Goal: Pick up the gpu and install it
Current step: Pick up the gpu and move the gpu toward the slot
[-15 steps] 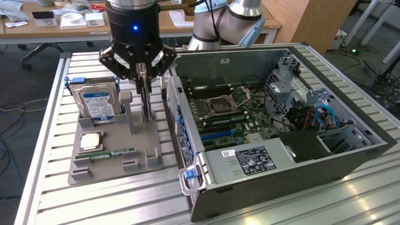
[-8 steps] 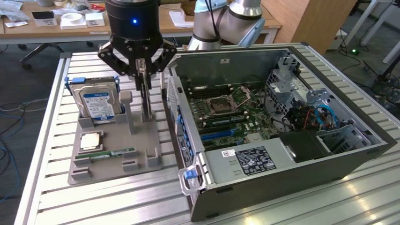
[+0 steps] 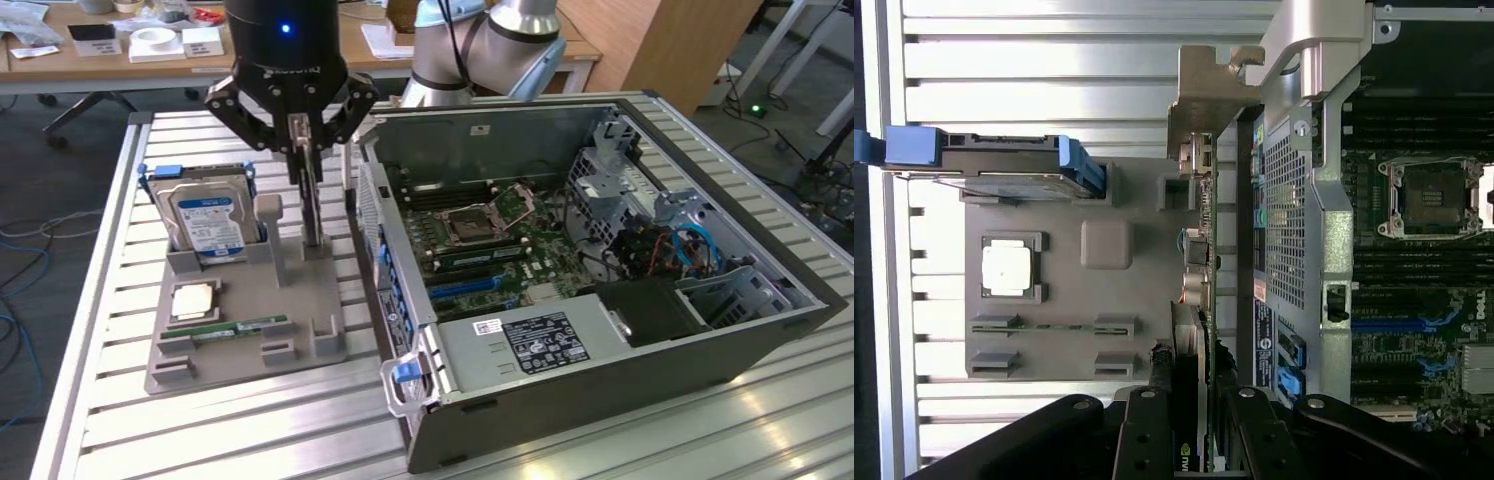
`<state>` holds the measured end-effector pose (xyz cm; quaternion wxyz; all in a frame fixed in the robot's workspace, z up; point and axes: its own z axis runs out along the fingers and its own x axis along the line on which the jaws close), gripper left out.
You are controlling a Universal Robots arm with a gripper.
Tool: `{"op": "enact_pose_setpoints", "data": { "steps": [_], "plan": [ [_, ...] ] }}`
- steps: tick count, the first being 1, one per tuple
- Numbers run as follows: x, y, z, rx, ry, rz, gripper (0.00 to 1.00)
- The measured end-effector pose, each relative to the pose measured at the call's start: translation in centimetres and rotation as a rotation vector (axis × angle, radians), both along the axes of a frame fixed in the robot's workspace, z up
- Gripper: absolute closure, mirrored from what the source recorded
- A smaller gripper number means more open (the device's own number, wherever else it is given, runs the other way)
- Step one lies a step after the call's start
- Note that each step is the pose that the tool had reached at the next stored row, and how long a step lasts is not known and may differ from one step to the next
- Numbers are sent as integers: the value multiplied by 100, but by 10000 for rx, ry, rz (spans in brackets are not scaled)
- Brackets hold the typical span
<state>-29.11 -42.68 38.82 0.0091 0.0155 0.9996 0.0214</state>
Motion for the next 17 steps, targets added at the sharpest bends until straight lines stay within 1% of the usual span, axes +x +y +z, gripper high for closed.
{"op": "enact_pose_setpoints", "data": {
  "steps": [6,17],
  "plan": [
    [0,0,79,-1,0,0,74],
    [0,0,180,0,-1,0,74]
  ]
}}
